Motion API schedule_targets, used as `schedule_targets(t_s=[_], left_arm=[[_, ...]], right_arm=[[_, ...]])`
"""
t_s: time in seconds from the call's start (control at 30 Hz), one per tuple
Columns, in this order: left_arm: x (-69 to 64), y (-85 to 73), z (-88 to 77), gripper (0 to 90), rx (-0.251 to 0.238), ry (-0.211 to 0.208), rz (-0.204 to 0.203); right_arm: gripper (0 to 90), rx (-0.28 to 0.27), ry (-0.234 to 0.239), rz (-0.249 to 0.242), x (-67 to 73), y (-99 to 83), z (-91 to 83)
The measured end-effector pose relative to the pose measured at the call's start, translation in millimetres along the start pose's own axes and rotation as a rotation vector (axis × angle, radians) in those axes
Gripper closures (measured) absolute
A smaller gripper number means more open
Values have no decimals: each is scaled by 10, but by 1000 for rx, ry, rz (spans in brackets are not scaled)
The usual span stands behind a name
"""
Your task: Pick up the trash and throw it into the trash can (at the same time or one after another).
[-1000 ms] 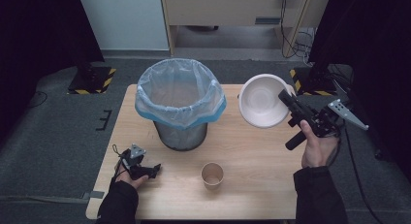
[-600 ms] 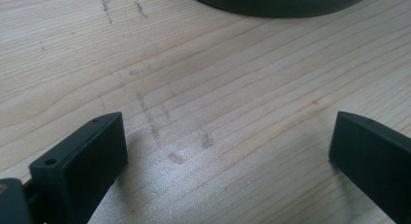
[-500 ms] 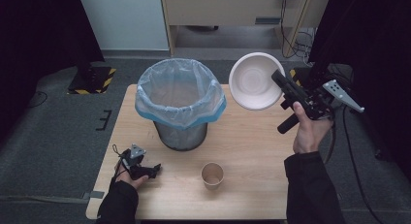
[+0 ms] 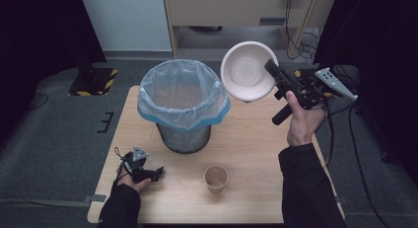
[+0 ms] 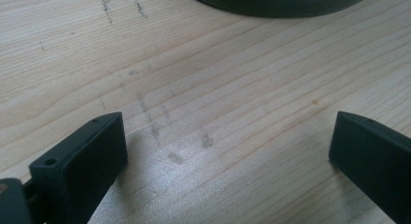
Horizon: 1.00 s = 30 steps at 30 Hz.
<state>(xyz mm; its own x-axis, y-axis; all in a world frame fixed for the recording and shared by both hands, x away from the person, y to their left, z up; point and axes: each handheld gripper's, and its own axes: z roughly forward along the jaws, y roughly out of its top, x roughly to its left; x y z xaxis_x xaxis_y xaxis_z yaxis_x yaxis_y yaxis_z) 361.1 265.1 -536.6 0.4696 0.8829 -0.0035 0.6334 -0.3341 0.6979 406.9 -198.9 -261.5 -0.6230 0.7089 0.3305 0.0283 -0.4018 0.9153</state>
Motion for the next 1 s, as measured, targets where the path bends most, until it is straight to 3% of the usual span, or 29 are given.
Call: schedule_targets(t_s=[0.3, 1.0], left_arm=[[-1, 0, 1, 0, -1, -1, -1], [-1, 0, 1, 0, -2, 0, -1]], right_arm=[[830, 4, 7, -16, 90, 40, 193], [830, 25, 37, -15, 327, -74, 669]])
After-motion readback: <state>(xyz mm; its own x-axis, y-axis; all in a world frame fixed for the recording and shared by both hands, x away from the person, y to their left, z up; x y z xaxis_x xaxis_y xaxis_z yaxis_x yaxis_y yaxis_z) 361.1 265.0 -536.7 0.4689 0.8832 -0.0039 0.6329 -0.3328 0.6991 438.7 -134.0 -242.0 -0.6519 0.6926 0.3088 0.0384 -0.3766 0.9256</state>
